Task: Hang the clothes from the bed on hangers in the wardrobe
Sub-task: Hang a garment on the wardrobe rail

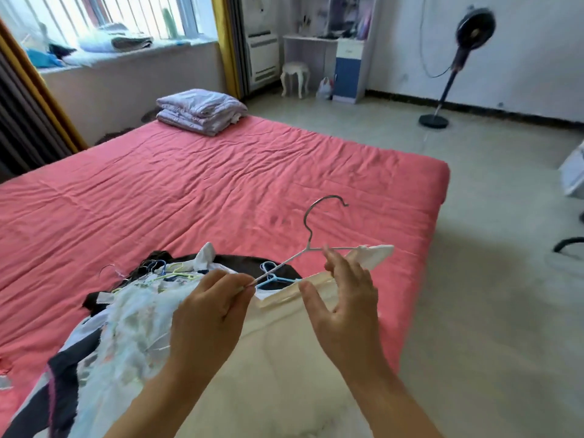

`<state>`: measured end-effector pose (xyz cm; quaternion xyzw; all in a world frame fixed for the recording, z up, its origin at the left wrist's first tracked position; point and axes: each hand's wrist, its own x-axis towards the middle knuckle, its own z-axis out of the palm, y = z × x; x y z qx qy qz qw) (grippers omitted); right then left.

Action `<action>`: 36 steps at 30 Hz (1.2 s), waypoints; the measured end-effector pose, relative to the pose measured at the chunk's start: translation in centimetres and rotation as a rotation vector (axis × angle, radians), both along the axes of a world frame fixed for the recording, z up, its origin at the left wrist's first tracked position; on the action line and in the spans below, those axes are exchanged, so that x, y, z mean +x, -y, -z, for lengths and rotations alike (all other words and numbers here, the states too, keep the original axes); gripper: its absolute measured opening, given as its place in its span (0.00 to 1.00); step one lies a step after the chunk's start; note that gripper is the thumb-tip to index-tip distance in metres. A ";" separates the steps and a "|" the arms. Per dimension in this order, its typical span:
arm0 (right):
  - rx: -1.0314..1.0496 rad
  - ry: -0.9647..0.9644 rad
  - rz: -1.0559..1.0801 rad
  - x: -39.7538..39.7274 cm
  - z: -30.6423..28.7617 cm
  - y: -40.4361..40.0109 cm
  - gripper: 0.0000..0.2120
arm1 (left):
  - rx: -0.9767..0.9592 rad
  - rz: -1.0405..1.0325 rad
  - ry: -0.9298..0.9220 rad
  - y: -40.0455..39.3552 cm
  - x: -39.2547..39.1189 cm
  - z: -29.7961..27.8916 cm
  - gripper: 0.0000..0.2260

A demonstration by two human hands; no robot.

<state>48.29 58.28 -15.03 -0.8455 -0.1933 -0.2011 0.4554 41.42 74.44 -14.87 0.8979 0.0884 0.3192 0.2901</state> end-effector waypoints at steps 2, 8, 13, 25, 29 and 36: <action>0.007 0.076 0.086 -4.3 -2.2 2.6 0.26 | 0.014 0.073 0.055 2.1 -3.2 -2.1 0.11; -0.059 0.294 0.352 -16.0 -8.8 12.6 0.24 | 0.079 0.285 0.213 7.4 -11.9 -9.1 0.09; -0.164 0.444 0.491 -24.2 -14.8 20.4 0.19 | 0.119 0.398 0.351 13.0 -16.5 -16.0 0.09; -0.209 0.763 0.884 -39.1 -25.4 36.1 0.10 | -0.024 0.849 0.559 28.1 -23.4 -26.2 0.12; -0.171 0.813 0.996 -44.8 -27.8 42.0 0.10 | -0.032 1.001 0.660 35.5 -25.7 -29.2 0.12; -0.223 0.848 1.237 -53.3 -31.9 52.2 0.09 | -0.002 1.151 0.780 49.5 -29.5 -34.1 0.13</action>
